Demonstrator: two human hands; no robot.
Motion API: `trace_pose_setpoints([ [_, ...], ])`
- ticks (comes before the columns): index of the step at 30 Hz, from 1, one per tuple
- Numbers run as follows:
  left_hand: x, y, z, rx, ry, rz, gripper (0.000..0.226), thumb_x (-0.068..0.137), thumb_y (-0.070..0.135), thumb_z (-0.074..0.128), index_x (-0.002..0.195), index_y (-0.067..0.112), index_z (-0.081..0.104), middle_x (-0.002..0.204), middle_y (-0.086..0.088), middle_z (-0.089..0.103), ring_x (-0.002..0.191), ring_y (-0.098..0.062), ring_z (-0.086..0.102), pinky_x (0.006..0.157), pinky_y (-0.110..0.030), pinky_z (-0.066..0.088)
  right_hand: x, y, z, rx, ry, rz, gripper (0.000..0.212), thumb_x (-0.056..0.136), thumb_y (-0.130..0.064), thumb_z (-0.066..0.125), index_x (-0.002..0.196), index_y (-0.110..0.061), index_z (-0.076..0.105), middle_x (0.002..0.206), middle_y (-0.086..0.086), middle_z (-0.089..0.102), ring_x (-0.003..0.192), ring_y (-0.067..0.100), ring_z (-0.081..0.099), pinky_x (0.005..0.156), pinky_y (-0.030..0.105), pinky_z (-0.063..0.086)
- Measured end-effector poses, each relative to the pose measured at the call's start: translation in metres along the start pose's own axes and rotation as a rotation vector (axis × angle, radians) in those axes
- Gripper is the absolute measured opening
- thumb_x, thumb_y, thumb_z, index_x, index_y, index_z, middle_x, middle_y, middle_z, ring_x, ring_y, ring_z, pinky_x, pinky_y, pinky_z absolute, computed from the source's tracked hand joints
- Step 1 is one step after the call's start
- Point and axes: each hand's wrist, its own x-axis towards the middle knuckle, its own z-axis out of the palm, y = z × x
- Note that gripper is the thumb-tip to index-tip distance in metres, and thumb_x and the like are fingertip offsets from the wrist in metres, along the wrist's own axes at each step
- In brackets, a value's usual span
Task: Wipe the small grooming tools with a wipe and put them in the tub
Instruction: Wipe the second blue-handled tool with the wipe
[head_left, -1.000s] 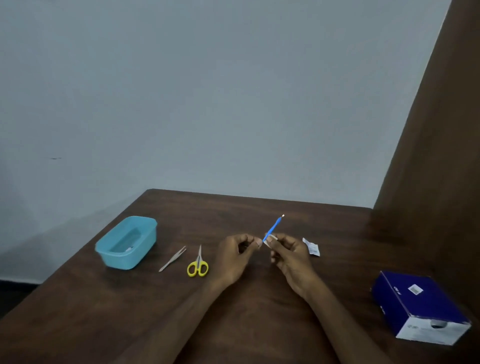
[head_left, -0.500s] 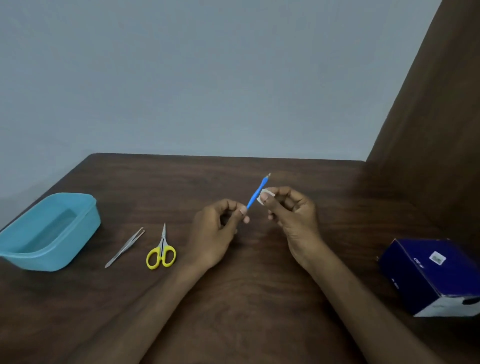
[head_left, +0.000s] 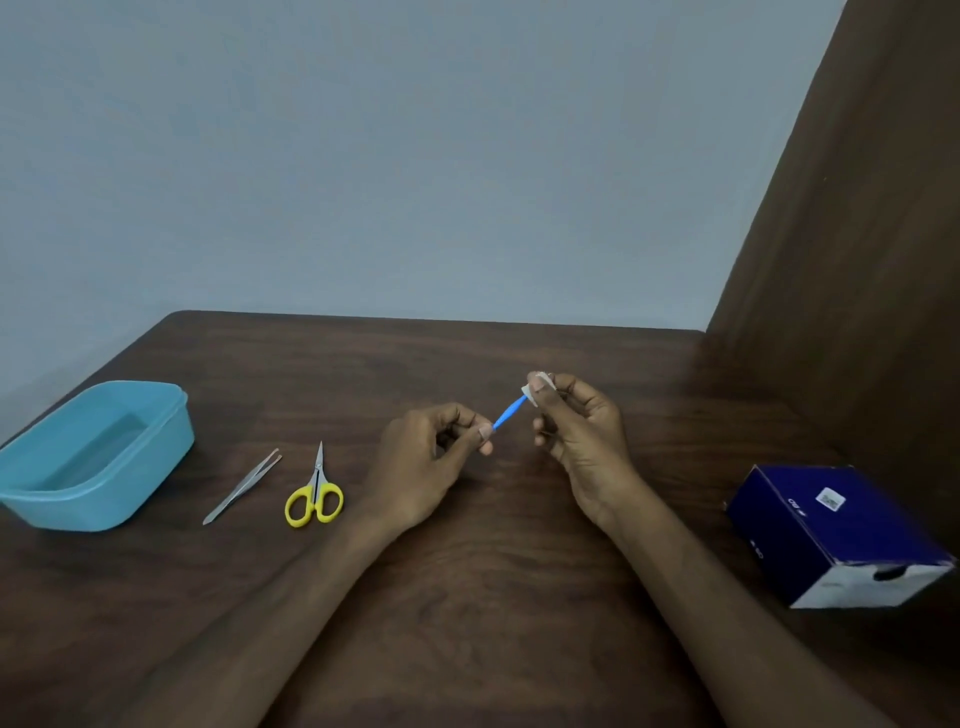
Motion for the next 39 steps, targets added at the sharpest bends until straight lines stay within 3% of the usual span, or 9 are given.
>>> trace_pose_setpoints([
  [4,0.000,0.001,0.000,0.002,-0.003,0.007,0.019,0.103,0.028,0.070,0.085,0.029,0.077,0.082,0.017,0.078,0.070,-0.017,0.068,0.058,-0.019,0.045,-0.001,-0.002,0.000,-0.005,0.015,0.014,0.007,0.096,-0.024,0.077,0.093,-0.018,0.079,0.094,-0.003,0.079,0.057,0.009,0.055,0.053,0.023,0.045],
  [10,0.001,-0.001,0.000,-0.006,0.004,-0.015,0.018,0.103,0.027,0.069,0.087,0.028,0.077,0.085,0.018,0.079,0.075,-0.020,0.071,0.067,-0.032,0.052,0.001,-0.004,0.000,0.021,0.018,0.037,0.011,0.096,-0.025,0.075,0.092,-0.016,0.080,0.097,-0.001,0.080,0.054,0.009,0.051,0.048,0.023,0.040],
  [15,0.001,-0.001,0.000,0.007,-0.004,-0.003,0.020,0.104,0.028,0.068,0.086,0.031,0.076,0.085,0.019,0.078,0.073,-0.009,0.069,0.063,-0.019,0.048,0.003,-0.003,-0.005,-0.084,0.082,-0.059,0.015,0.095,-0.027,0.078,0.092,-0.013,0.081,0.087,-0.001,0.080,0.051,0.008,0.050,0.046,0.021,0.038],
  [20,0.002,-0.002,0.000,0.003,-0.003,-0.009,0.024,0.104,0.026,0.069,0.081,0.031,0.075,0.086,0.019,0.079,0.074,-0.006,0.069,0.063,-0.016,0.045,0.006,-0.001,-0.008,-0.124,0.196,-0.160,0.017,0.097,-0.029,0.077,0.089,-0.015,0.078,0.084,0.002,0.081,0.048,0.010,0.051,0.046,0.021,0.040],
  [25,0.001,0.001,0.000,-0.068,0.057,-0.027,0.023,0.103,0.024,0.070,0.081,0.025,0.078,0.079,0.015,0.078,0.055,0.005,0.056,0.053,-0.012,0.036,0.009,0.002,-0.011,-0.056,0.306,-0.174,0.012,0.096,-0.022,0.078,0.094,-0.011,0.078,0.091,0.005,0.082,0.053,0.011,0.060,0.051,0.025,0.050],
  [30,0.002,0.000,0.000,-0.067,0.052,-0.025,0.019,0.103,0.025,0.071,0.086,0.027,0.078,0.082,0.015,0.079,0.063,0.001,0.063,0.056,-0.014,0.041,0.004,0.006,-0.007,0.018,0.110,-0.109,0.010,0.096,-0.013,0.078,0.100,-0.006,0.081,0.092,0.013,0.081,0.083,0.020,0.077,0.077,0.030,0.062],
  [34,0.003,-0.003,0.000,-0.051,0.075,-0.045,0.014,0.102,0.027,0.072,0.090,0.028,0.079,0.080,0.016,0.079,0.063,-0.003,0.066,0.054,-0.014,0.042,-0.004,-0.005,-0.002,0.150,-0.050,0.000,0.014,0.100,0.001,0.066,0.101,-0.003,0.079,0.100,0.016,0.081,0.083,0.018,0.077,0.076,0.029,0.064],
  [36,0.004,-0.005,0.000,-0.041,0.085,-0.054,0.014,0.101,0.028,0.072,0.089,0.029,0.079,0.079,0.017,0.079,0.060,-0.008,0.064,0.053,-0.016,0.042,-0.005,-0.008,-0.002,0.132,-0.067,0.009,0.011,0.097,-0.004,0.071,0.101,-0.007,0.081,0.103,0.012,0.082,0.079,0.015,0.075,0.074,0.027,0.062],
  [39,0.004,-0.005,0.001,-0.009,0.049,-0.052,0.013,0.100,0.028,0.074,0.089,0.030,0.079,0.078,0.019,0.078,0.052,0.000,0.055,0.052,-0.014,0.040,-0.004,-0.004,-0.001,0.049,-0.006,-0.006,0.007,0.094,-0.015,0.079,0.100,-0.012,0.082,0.100,0.004,0.082,0.073,0.009,0.067,0.068,0.026,0.056],
])
